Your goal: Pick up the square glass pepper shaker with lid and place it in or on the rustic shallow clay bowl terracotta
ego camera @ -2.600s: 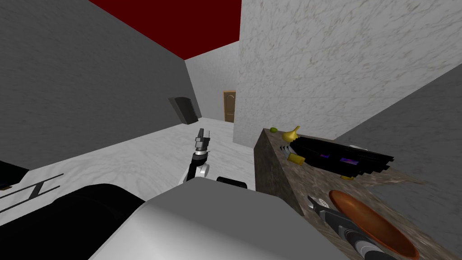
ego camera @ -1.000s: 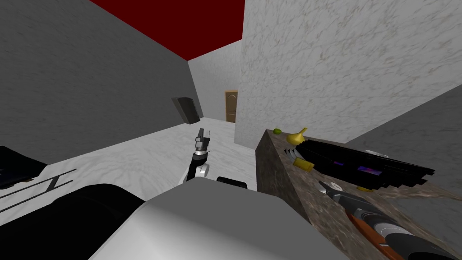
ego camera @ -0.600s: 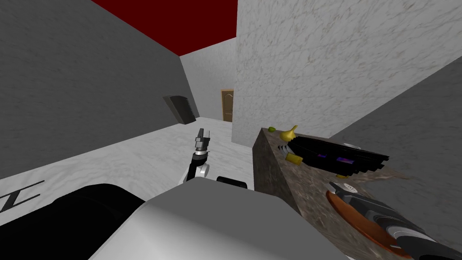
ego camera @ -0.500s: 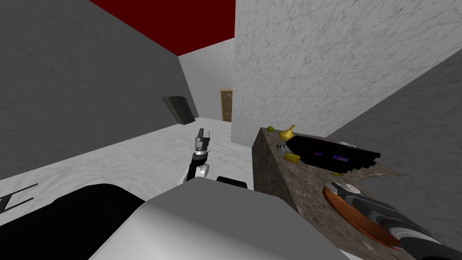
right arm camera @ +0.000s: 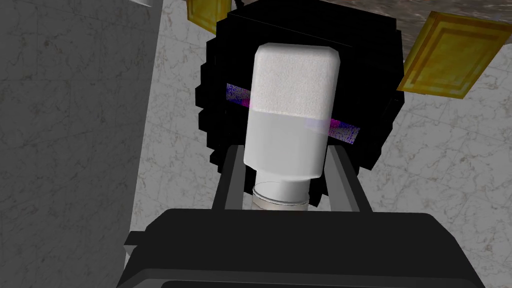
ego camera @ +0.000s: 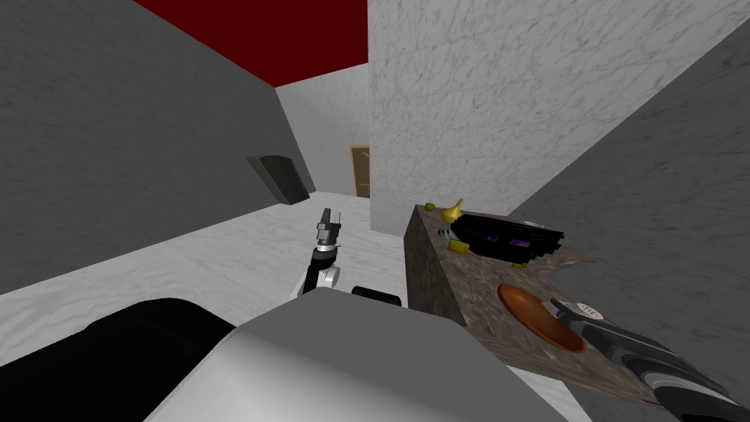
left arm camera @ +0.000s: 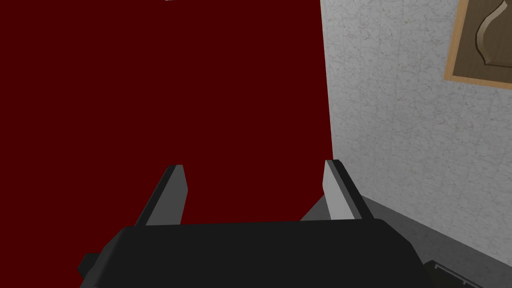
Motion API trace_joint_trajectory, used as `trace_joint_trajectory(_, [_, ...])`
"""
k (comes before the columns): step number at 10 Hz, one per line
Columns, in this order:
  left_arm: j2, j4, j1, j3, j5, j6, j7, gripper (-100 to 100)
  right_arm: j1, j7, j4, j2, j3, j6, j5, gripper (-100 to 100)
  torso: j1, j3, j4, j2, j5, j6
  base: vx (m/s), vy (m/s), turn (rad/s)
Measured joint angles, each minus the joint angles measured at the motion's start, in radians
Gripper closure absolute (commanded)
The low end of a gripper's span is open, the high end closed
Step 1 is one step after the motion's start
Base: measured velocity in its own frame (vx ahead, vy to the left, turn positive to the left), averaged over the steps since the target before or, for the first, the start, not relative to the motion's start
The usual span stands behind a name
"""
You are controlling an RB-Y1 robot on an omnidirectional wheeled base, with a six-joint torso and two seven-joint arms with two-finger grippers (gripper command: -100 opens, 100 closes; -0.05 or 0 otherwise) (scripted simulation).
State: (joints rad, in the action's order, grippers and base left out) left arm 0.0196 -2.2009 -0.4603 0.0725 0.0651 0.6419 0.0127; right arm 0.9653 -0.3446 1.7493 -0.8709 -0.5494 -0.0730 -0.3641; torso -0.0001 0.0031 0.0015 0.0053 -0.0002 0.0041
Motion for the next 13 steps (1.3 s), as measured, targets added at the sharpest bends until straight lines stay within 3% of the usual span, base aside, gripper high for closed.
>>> trace_joint_trajectory(4, [0.0,0.0,0.0,0.0,0.0,0.0,0.0,0,0.0,0.0,0.0,0.0,0.0,0.0,0.0,-100,0.003,-0.002,-0.001,-0.003,0.001,0.0,0.0,0.0,0.0])
trace_joint_trajectory(5, [0.0,0.0,0.0,0.0,0.0,0.0,0.0,0,0.0,0.0,0.0,0.0,0.0,0.0,0.0,0,0.003,-0.002,-0.001,-0.003,0.001,0.0,0.0,0.0,0.0])
trace_joint_trajectory(6, [0.0,0.0,0.0,0.0,0.0,0.0,0.0,0,0.0,0.0,0.0,0.0,0.0,0.0,0.0,-100,0.003,-0.002,-0.001,-0.003,0.001,0.0,0.019,-0.006,-0.093])
trace_joint_trajectory(13, [0.0,0.0,0.0,0.0,0.0,0.0,0.0,0,0.152,0.073,0.124,-0.104,-0.095,0.031,0.065,-100,0.003,-0.003,-0.001,-0.005,0.001,0.0,0.037,-0.008,-0.066])
